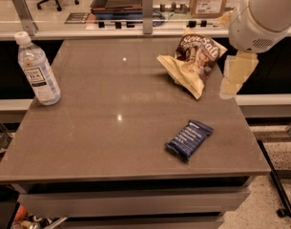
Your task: Move brown chip bag near blue plastic bottle
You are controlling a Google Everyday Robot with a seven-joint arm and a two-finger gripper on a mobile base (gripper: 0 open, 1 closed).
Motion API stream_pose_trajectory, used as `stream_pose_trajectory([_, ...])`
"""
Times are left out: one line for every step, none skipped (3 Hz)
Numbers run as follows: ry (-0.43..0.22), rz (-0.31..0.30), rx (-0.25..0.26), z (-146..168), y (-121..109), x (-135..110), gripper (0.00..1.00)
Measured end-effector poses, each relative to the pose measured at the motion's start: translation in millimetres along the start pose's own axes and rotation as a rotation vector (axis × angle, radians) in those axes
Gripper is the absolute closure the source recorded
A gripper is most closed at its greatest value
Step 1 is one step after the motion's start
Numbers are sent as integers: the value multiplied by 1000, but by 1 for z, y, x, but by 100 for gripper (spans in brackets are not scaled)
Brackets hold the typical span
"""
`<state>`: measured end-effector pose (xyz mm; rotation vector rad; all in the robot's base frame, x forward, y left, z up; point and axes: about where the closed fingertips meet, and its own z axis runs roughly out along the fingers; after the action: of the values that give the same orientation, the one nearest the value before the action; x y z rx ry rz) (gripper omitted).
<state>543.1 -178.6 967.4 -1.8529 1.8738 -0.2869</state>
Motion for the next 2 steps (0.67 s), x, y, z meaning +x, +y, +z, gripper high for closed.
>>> stream_pose_trajectory([-37, -109, 69, 21, -14, -1, 0])
stream_pose_trajectory([-60, -204, 109, 35, -27, -1, 0])
